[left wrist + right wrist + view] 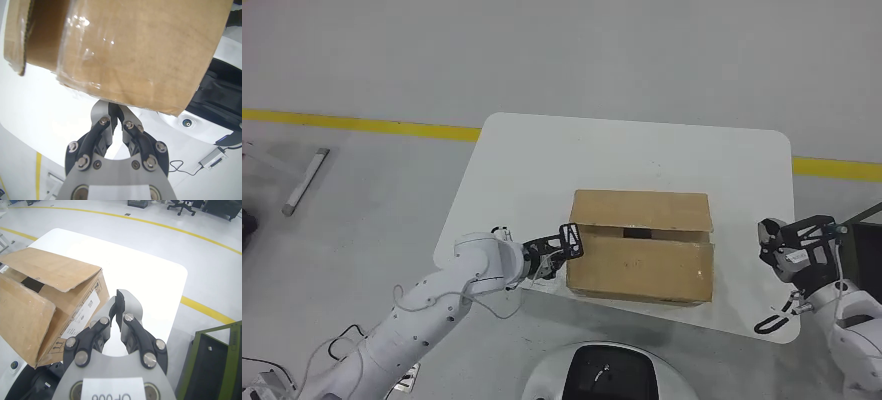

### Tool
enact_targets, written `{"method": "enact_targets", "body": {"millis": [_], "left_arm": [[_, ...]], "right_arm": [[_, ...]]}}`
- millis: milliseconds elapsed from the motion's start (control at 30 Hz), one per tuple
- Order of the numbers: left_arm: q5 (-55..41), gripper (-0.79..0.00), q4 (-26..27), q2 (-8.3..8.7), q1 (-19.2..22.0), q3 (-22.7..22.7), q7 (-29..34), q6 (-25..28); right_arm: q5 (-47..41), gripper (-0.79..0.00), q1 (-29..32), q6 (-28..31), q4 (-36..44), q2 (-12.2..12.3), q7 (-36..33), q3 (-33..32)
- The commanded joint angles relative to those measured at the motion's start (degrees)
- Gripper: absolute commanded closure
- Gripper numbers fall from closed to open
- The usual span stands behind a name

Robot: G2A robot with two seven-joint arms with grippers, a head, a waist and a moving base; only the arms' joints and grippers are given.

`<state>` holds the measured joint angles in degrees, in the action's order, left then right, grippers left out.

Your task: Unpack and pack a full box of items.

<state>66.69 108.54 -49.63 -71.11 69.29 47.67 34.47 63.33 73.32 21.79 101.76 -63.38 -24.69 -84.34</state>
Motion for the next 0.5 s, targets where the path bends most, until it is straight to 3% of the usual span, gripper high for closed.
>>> {"method": "enact_targets", "body": {"millis": [0,67,100,133,167,300,467], "left_arm": [[0.53,0.000,-0.36,-0.16,0.96,-0.55,-0.53,-0.09],[1.21,0.000,-0.44,-0.27,1.52,-0.81,-0.80,-0.57],[1.68,-0.154,-0.24,-0.26,1.66,-0.60,-0.77,-0.96],[2.43,-0.416,0.02,-0.20,1.54,-0.28,-0.42,-1.13],[3.10,-0.785,0.31,-0.10,1.22,0.24,0.02,-1.42],[1.89,-0.785,2.06,0.49,-2.00,4.39,0.44,-2.66],[1.24,-0.785,6.64,1.50,-8.32,11.05,1.39,-2.15]], "right_arm": [[0.15,0.000,0.05,-0.07,0.18,0.03,-0.15,0.01],[0.14,0.000,-0.18,-0.33,0.47,0.08,-0.47,-0.31],[0.05,0.000,-0.45,-0.58,0.83,0.10,-0.47,-0.54],[-0.17,0.000,-0.77,-0.76,1.39,0.10,-0.44,-0.68],[-0.60,0.000,-1.12,-0.81,2.08,0.09,-0.49,-0.67],[-2.63,0.000,-3.18,0.12,4.85,-0.12,-1.28,1.41],[-3.05,0.000,-6.40,0.78,5.65,-1.01,-1.96,9.65]]}}
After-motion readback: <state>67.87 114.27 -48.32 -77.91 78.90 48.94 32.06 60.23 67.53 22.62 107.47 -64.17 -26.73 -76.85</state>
